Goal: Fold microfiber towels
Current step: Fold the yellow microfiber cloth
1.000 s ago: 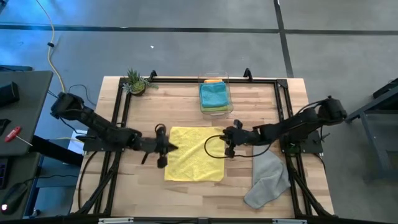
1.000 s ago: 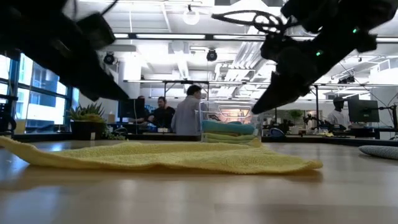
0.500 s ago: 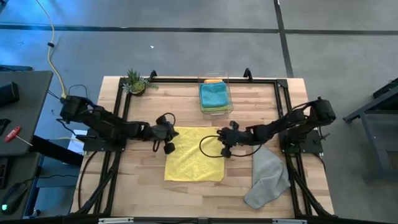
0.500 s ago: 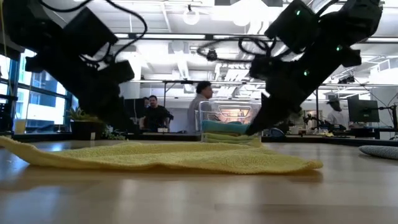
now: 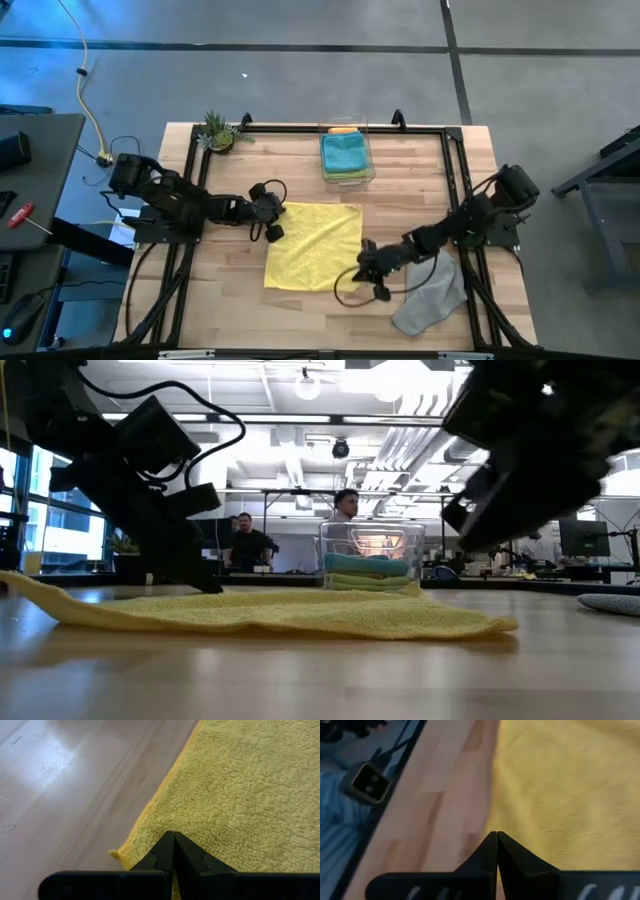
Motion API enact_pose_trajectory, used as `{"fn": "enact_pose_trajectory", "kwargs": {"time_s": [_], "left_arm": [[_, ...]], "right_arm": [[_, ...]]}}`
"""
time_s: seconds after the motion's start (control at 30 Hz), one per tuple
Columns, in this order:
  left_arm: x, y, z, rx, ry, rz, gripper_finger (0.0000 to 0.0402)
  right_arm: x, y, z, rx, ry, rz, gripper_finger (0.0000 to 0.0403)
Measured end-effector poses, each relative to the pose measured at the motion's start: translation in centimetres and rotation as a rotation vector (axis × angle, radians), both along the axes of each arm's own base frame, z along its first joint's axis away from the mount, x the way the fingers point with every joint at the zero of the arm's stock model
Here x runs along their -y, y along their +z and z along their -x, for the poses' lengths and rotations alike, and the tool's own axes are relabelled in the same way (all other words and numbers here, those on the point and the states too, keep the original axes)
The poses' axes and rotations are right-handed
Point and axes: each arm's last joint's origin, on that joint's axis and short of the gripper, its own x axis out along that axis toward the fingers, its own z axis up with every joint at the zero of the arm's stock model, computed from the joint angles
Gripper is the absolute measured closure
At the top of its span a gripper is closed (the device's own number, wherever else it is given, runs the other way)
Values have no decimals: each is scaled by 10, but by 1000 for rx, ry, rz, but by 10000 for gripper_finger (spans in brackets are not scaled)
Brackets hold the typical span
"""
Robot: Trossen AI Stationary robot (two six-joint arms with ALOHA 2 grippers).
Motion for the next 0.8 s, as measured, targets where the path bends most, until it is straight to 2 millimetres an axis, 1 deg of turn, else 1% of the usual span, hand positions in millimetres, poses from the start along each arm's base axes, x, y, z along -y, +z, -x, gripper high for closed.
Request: {"fn": "enact_pose_trajectory", "kwargs": {"time_s": [0.1,0.2,0.3,0.4,0.57,0.8], "left_arm": [[0,0,0,0,3,-2,401],[0,0,0,-4,3,-2,401],[0,0,0,-5,3,-2,401],[1,-1,0,-6,0,-3,401],[1,-1,1,-10,0,-2,401],[1,-1,1,-13,0,-2,401]], "right_arm": [[-14,-5,-3,-14,20,2,403],[-24,-10,-11,-36,3,45,403],[-27,-17,-18,-99,-24,104,403],[-28,-19,-22,-162,-42,135,403],[-31,-17,-19,-218,-32,141,403],[-37,-18,-13,-266,-22,98,403]]}}
